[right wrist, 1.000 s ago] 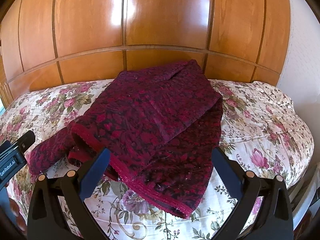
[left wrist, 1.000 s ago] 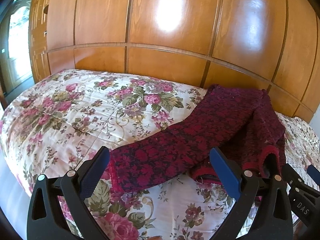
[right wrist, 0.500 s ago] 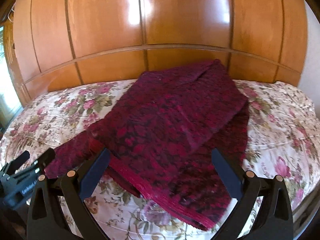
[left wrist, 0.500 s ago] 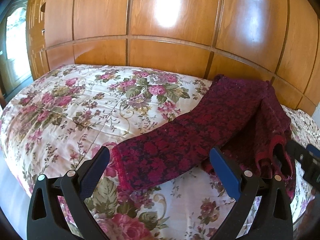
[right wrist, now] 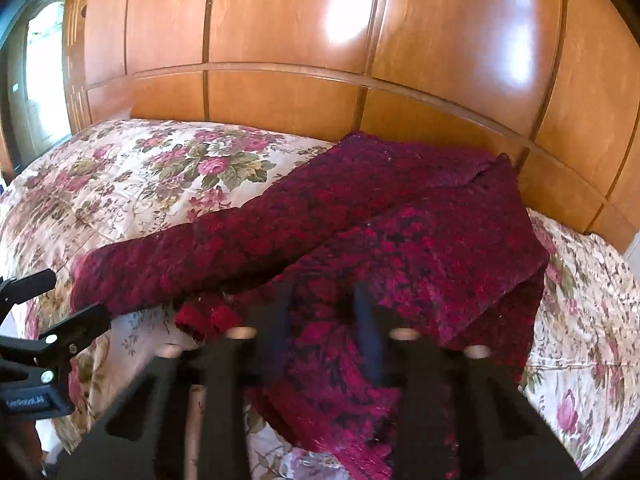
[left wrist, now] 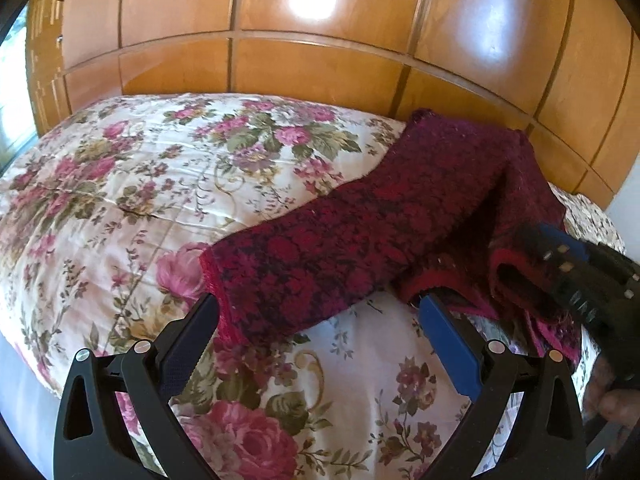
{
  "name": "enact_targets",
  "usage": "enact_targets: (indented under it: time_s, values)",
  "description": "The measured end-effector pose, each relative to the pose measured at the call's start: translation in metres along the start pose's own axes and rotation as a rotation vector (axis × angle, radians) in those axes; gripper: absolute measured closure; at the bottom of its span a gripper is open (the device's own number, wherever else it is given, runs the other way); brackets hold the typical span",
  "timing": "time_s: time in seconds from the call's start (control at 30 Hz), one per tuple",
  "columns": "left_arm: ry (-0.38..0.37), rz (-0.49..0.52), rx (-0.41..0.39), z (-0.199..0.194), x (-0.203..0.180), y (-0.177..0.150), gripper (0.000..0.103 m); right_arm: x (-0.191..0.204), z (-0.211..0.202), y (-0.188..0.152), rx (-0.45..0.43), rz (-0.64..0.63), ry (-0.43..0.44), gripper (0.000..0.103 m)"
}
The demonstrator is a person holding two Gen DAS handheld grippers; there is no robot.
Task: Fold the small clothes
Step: 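Grasp the sweater edge with the right gripper and lift it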
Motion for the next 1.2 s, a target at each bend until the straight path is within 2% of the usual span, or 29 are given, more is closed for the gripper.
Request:
enact_targets:
  time_s: [0.03,0.1,0.2,0.3,0.33,0.47,0.6,0.67,0.7,0.77,0.8,0.9,0.93,0.97,1.03,1.07,1.13,1.2]
  values:
    - [-0.003,0.007,0.004,0.000,-0.001,-0.001,0.004,-0.008,-0.004,0.002,-0.005,0.025,0.009,0.097]
    - [-0.022,0.017,0.015,0.002,-0.005,-0.003,0.004,-0.023,-0.013,0.006,-0.019,0.058,-0.001,0.103]
    - [-0.046,0.027,0.029,0.003,-0.011,-0.006,0.004,-0.057,-0.029,0.012,-0.045,0.102,-0.042,0.103]
    - [-0.085,0.048,0.035,0.004,-0.022,-0.008,0.004,-0.107,-0.045,0.016,-0.065,0.160,-0.124,0.103]
    - [-0.104,0.054,0.039,0.005,-0.027,-0.008,0.004,-0.125,-0.050,0.016,-0.070,0.175,-0.158,0.103]
    - [-0.156,0.072,0.061,0.012,-0.042,-0.008,0.004,-0.221,-0.063,0.012,-0.085,0.218,-0.389,0.103]
    - [-0.200,0.052,0.106,0.025,-0.051,-0.011,0.004,-0.328,-0.066,-0.012,-0.025,0.354,-0.585,0.103]
    - [-0.204,0.048,0.127,0.032,-0.052,-0.013,0.004,-0.361,-0.072,-0.025,0.002,0.432,-0.619,0.103]
    - [-0.201,0.044,0.132,0.034,-0.052,-0.013,0.004,-0.365,-0.076,-0.027,-0.002,0.452,-0.613,0.098]
    - [-0.203,0.023,0.146,0.040,-0.051,-0.013,0.004,-0.359,-0.077,-0.030,-0.015,0.470,-0.559,0.063]
    - [-0.203,0.011,0.151,0.041,-0.051,-0.012,0.004,-0.347,-0.075,-0.030,-0.024,0.475,-0.514,0.036]
    - [-0.192,0.003,0.152,0.046,-0.050,-0.009,0.004,-0.298,-0.066,-0.030,-0.012,0.459,-0.357,0.031]
    - [-0.183,0.011,0.150,0.047,-0.051,-0.008,0.004,-0.284,-0.061,-0.028,-0.009,0.460,-0.312,0.027]
    - [-0.176,0.018,0.149,0.048,-0.051,-0.007,0.004,-0.263,-0.056,-0.027,-0.007,0.460,-0.231,0.024]
    - [-0.167,0.032,0.141,0.048,-0.053,-0.005,0.004,-0.223,-0.051,-0.022,0.000,0.441,-0.124,0.020]
    - [-0.164,0.037,0.133,0.047,-0.053,-0.003,0.004,-0.193,-0.048,-0.016,0.000,0.430,-0.034,0.019]
    - [-0.158,0.036,0.117,0.045,-0.051,0.000,0.004,-0.158,-0.045,-0.007,0.003,0.431,0.071,0.010]
    - [-0.153,0.022,0.107,0.043,-0.047,0.001,0.004,-0.114,-0.046,0.007,-0.005,0.424,0.176,0.006]
Point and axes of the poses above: each gripper's, at about its wrist camera, not at the fingertips, and z roughly the way its jaws point, x to its left, y to its top, the point moved 8 cm from there along z, roughly the way its jaws point, and after that the axes turned 8 degrees about -x, right-handed, at the moved point
